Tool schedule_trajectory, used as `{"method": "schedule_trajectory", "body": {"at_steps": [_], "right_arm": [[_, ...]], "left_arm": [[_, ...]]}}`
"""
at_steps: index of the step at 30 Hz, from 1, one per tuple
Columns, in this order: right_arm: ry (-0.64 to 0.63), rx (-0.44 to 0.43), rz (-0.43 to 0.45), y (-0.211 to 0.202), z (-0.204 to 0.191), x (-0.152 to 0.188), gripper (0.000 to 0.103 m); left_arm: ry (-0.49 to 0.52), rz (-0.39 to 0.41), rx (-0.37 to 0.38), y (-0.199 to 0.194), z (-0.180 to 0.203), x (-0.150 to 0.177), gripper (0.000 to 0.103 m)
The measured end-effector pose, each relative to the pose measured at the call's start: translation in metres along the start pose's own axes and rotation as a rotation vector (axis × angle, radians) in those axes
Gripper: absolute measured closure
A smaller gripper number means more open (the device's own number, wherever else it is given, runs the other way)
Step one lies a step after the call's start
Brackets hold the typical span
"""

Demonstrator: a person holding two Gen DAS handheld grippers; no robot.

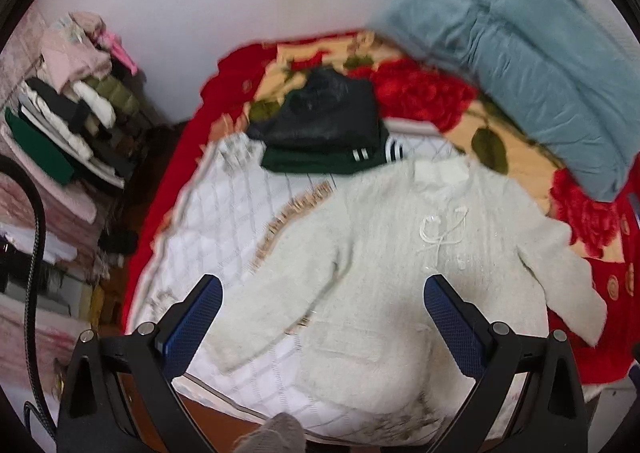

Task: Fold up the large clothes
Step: 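Grasp the cardigan sleeve cuff with the right gripper while the left tool hovers over the body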

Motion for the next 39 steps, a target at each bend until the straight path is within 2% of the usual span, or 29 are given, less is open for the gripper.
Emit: {"method": "schedule_trajectory", "body": {"at_steps": [2, 4, 9, 12, 14, 16, 18, 20, 21, 23, 26, 28, 30, 32, 33, 34, 36, 38, 39], "right_arm": [[0.074, -0.022, -0.008, 0.031, 0.031, -0.037, 0.047], [0.174, -0.058, -0.029, 0.070, 0.066, -0.073, 0.038], [0.430, -0.062, -0.066, 0.169, 0.163, -0.142, 0.037], [0.535, -0.013, -0.072, 0.214, 0.211, -0.161, 0.037], [0.597, -0.012, -0.070, 0.242, 0.235, -0.173, 0.037], [0.628, -0.032, -0.058, 0.265, 0.246, -0.185, 0.030], [0.618, -0.006, -0.029, 0.271, 0.244, -0.193, 0.031], [0.590, 0.048, 0.021, 0.271, 0.240, -0.196, 0.048], [0.573, 0.083, 0.041, 0.270, 0.239, -0.196, 0.066], [0.539, 0.087, 0.086, 0.261, 0.235, -0.196, 0.088], [0.506, 0.128, 0.159, 0.230, 0.232, -0.193, 0.089], [0.557, 0.150, 0.207, 0.206, 0.249, -0.189, 0.090], [0.607, 0.157, 0.207, 0.199, 0.267, -0.185, 0.089], [0.601, 0.083, 0.126, 0.217, 0.273, -0.189, 0.086], [0.610, 0.013, 0.095, 0.229, 0.274, -0.191, 0.080], [0.613, -0.046, 0.087, 0.235, 0.272, -0.192, 0.067], [0.616, -0.172, 0.081, 0.249, 0.267, -0.195, 0.050], [0.633, -0.266, 0.054, 0.267, 0.264, -0.201, 0.049], [0.642, -0.284, 0.041, 0.276, 0.261, -0.199, 0.049]], "left_arm": [[-0.006, -0.037, -0.014, 0.029, 0.021, -0.004, 0.000], [-0.005, -0.071, -0.028, 0.060, 0.043, -0.007, 0.000], [-0.014, -0.188, -0.086, 0.148, 0.089, 0.002, 0.000], [0.008, -0.236, -0.114, 0.186, 0.112, 0.010, 0.000], [0.042, -0.252, -0.130, 0.209, 0.130, 0.014, 0.000], [0.073, -0.262, -0.132, 0.223, 0.144, 0.015, 0.000], [0.102, -0.252, -0.141, 0.231, 0.156, 0.013, 0.000], [0.124, -0.233, -0.154, 0.235, 0.166, 0.011, 0.000], [0.135, -0.224, -0.159, 0.237, 0.171, 0.010, 0.000], [0.149, -0.221, -0.158, 0.241, 0.179, 0.009, 0.000], [0.169, -0.218, -0.153, 0.242, 0.185, 0.012, 0.000], [0.187, -0.210, -0.158, 0.243, 0.189, 0.015, 0.000], [0.199, -0.214, -0.158, 0.246, 0.191, 0.019, 0.000], [0.202, -0.229, -0.152, 0.250, 0.193, 0.025, 0.000], [0.205, -0.238, -0.149, 0.252, 0.195, 0.028, 0.000], [0.207, -0.244, -0.148, 0.255, 0.195, 0.030, 0.000], [0.206, -0.247, -0.142, 0.257, 0.196, 0.033, 0.000], [0.205, -0.244, -0.140, 0.259, 0.197, 0.036, 0.000], [0.204, -0.244, -0.140, 0.260, 0.198, 0.036, 0.000]]}}
Point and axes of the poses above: each gripper's, at about its wrist camera, not at the fingertips, and y roughly the way its jaws point, z to its right, x to its underside, the point moved 9 cm from there along y, roughly the way its jaws point, and after that the axes turned 15 degrees about -z, right-handed, at the moved point
